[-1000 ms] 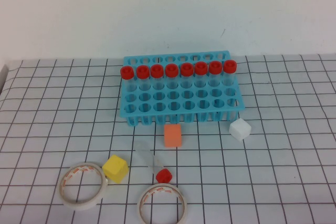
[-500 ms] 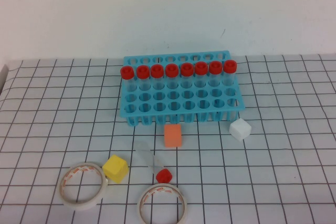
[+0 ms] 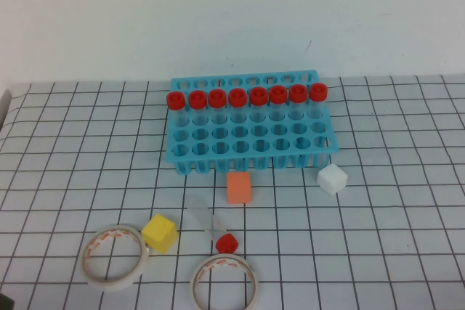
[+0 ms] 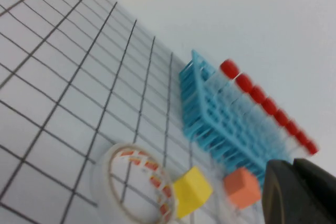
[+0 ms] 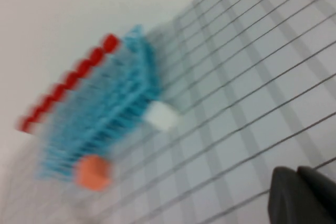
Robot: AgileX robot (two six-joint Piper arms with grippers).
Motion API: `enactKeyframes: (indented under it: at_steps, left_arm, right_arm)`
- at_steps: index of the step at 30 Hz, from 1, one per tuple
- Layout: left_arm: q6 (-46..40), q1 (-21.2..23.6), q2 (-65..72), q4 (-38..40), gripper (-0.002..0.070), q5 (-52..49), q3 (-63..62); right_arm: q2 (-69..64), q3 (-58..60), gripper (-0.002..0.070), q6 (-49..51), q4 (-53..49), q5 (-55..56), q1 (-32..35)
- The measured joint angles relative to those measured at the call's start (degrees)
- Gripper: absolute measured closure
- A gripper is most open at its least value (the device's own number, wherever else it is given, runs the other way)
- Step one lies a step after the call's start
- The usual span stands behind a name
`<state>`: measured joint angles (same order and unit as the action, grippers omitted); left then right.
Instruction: Place the test tubes
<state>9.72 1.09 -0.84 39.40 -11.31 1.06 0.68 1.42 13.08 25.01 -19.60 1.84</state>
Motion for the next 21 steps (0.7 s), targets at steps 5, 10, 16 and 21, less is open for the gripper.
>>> enactKeyframes:
  at_steps: [5,10,16,21]
  left_arm:
    - [2.53,0.00,0.00,7.46,0.0677,4.09,0.00]
    - [-0.73,-0.10,0.00,9.71,0.0676,1.56,-0.12]
    - [-19.69,-0.80,12.18,2.32,0.0676,-20.34,-14.05]
    - [-37.71,-0.80,30.57,-1.82,0.0676,-34.28,-27.96]
  right_arm:
    - [0.00,0.12,0.0678,0.00,19.43,0.65,0.00]
    - [0.00,0.12,0.0678,-0.10,21.55,4.34,0.00]
    - [0.00,0.12,0.0678,-7.46,24.36,4.29,0.00]
    - [0.00,0.12,0.0678,-16.80,25.08,-0.55,0.00]
